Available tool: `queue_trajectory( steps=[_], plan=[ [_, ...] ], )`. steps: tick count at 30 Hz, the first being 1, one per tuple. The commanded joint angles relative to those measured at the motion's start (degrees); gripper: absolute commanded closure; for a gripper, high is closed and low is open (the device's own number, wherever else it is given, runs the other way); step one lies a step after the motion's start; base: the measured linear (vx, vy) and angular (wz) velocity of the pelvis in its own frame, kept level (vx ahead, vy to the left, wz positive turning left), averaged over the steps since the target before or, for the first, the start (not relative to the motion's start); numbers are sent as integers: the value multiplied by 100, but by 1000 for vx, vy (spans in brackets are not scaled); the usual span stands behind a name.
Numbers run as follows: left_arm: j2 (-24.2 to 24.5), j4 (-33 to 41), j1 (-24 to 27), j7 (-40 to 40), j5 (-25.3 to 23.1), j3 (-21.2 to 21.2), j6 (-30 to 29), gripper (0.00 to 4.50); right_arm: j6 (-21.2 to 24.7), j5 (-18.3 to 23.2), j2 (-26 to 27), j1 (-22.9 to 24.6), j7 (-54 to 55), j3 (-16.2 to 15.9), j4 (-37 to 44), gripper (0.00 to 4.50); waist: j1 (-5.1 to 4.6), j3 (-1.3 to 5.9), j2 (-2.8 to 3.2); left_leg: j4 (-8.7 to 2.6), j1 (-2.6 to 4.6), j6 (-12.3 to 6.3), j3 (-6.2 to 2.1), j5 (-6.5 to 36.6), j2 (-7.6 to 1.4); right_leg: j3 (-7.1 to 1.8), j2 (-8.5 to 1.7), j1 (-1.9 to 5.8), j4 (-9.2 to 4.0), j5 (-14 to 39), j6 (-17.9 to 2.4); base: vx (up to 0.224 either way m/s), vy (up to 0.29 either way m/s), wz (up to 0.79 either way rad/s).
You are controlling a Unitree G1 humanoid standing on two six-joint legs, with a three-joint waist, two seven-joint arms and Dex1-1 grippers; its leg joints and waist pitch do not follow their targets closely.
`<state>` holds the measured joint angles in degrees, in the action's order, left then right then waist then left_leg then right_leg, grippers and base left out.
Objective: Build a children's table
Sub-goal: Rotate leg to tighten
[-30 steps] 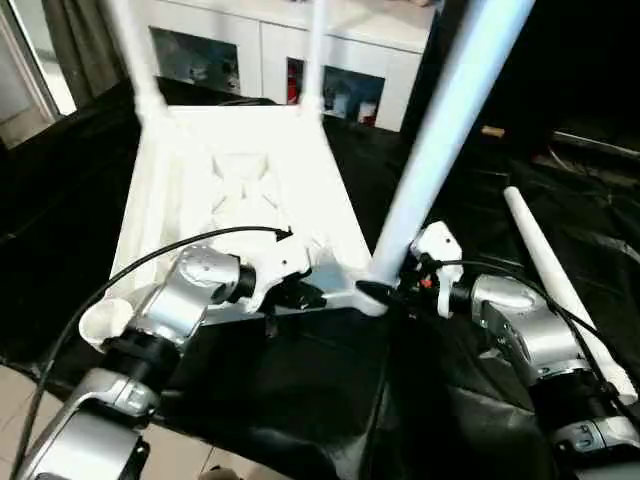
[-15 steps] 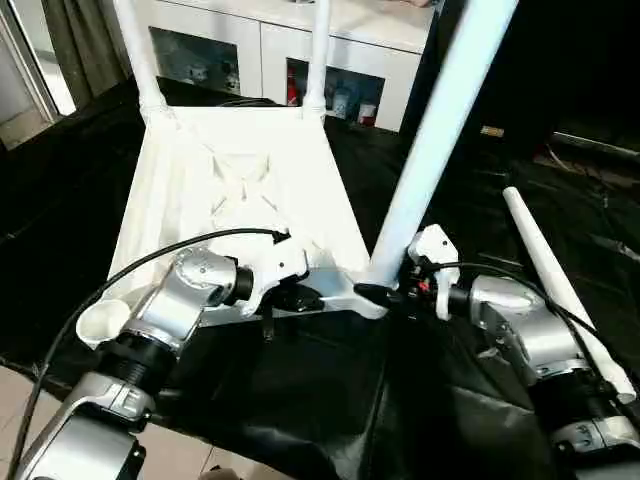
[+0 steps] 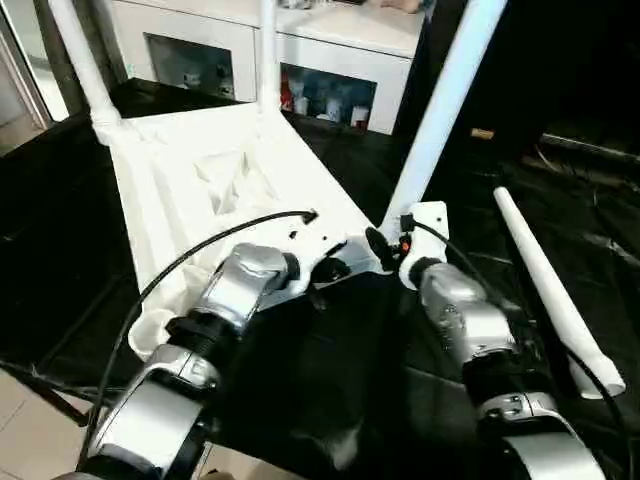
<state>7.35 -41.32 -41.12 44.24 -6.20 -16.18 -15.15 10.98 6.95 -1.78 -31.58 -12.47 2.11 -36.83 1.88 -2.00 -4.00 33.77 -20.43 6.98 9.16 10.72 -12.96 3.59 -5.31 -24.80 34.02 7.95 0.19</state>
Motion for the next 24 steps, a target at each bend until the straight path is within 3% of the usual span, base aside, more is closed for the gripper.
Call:
queue_trajectory(
  steps=[1, 3, 7, 14, 20, 24],
  plan=[
    [-213, 17, -43, 73, 108, -111, 168, 450, 125, 15, 200, 78, -223, -247, -255, 125, -11, 325, 32, -426, -30, -115, 107, 1697, 90, -118, -118, 307, -472, 2334, -666, 0, 0, 0],
    [-97, 44, -13, 173, 96, -120, 320, 450, 84, -64, 86, 47, -340, -326, -233, 103, -13, 322, 33, -429, -33, -127, 105, 1731, 91, -114, -118, 310, -482, 2411, -651, 0, 0, 0],
    [138, 270, 142, 566, 121, -154, 415, 450, 161, 51, -181, 74, -974, -331, 18, 103, -9, 320, 24, -429, -38, -164, 103, 1743, 83, -116, -126, 315, -485, 2444, -652, 0, 0, 0],
    [883, 888, 502, 1729, 330, -235, 663, 450, -20, 110, -1351, 514, -3073, -888, 971, 103, 23, 321, 31, -432, -59, -294, 114, 1465, 38, -144, -138, 349, -405, 1872, -930, 0, 0, 0],
    [1310, 1323, 696, 2347, 444, -251, 611, 450, -88, 277, -1853, 715, -4008, -975, 1415, 103, 14, 322, 43, -429, -45, -335, 122, 1402, 13, -156, -135, 359, -350, 1488, -1165, 0, 0, 0],
    [1379, 1429, 743, 2455, 506, -235, 603, 450, -63, 416, -1905, 723, -4219, -945, 1468, 103, 16, 321, 36, -424, -42, -318, 127, 1334, 20, -157, -136, 360, -342, 1477, -1179, 0, 0, 0]
  ],
)
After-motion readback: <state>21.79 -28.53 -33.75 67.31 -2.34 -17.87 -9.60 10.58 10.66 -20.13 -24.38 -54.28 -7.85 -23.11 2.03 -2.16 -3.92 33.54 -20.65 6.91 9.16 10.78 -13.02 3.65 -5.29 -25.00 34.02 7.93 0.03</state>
